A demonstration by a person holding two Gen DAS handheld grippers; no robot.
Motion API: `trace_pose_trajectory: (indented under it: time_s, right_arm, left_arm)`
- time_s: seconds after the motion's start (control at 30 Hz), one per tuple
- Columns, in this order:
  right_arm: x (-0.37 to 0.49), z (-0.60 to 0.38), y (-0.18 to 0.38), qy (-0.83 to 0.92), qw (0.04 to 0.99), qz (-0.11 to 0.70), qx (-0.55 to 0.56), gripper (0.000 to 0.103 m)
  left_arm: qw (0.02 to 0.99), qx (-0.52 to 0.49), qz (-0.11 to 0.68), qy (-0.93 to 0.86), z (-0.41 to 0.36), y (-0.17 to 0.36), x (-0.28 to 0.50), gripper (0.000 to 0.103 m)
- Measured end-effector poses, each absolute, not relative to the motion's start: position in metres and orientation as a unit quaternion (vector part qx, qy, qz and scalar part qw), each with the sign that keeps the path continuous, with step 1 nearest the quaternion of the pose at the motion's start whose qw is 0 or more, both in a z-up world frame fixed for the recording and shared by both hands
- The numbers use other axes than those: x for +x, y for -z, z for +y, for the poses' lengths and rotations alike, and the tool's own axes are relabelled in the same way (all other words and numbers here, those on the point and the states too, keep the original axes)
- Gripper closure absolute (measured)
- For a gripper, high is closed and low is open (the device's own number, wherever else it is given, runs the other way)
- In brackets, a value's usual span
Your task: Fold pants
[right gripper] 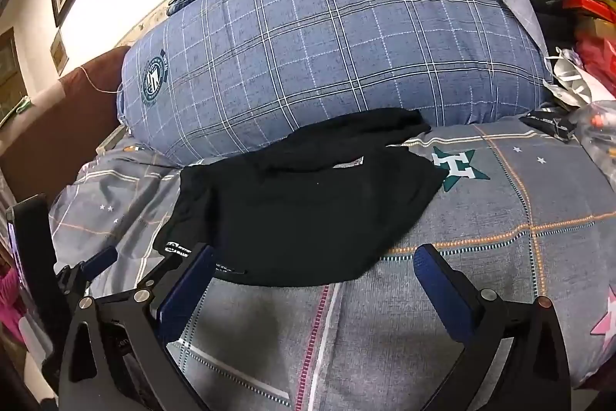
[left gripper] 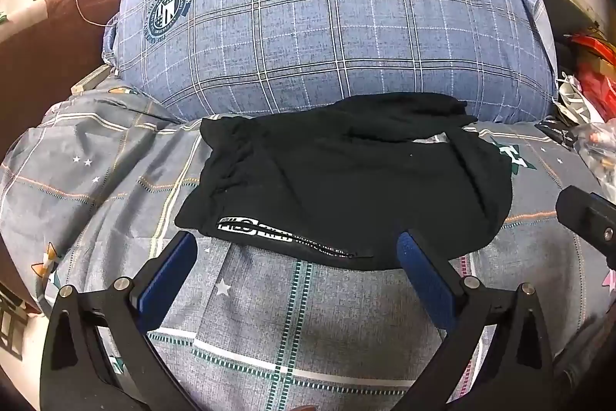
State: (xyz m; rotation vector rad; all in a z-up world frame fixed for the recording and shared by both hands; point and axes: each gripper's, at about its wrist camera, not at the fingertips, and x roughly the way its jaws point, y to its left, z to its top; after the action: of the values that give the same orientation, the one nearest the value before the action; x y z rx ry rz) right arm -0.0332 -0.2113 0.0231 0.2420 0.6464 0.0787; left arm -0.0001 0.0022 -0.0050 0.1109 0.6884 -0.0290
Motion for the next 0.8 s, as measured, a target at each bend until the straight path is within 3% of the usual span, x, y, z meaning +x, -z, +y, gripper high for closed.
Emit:
trace_pose_trajectory:
  time_s: [0.2, 0.47, 0.67, 0.8]
  right_arm:
    - [-0.03, -0.238, -0.016, -0.027, 0.929, 0.322, 0.178, 0.001]
    - [-0.023, -0.268, -0.005, -0.008, 0.908, 0.35, 0.229, 0.033]
    - [0.011, -0.266, -0.032, -0.034, 0.895, 0.402, 0.192, 0.033]
    - [0.088, -0.279, -0.051, -0.015, 0.866, 0.483, 0.132, 0.033]
  left_arm:
    - [0.935, 0.044, 0.352, 0.013, 0.008, 0.009, 0.004, 0.0]
    - [0.93, 0.022, 0.367, 0.024, 0.012, 0.009, 0.007, 0.0]
    - [0.921, 0.006, 0.386, 0.058, -0.001, -0.009, 0.022, 0.0]
    - [0.912, -0.012, 0.397, 0.099, -0.027, -0.029, 0.054, 0.0]
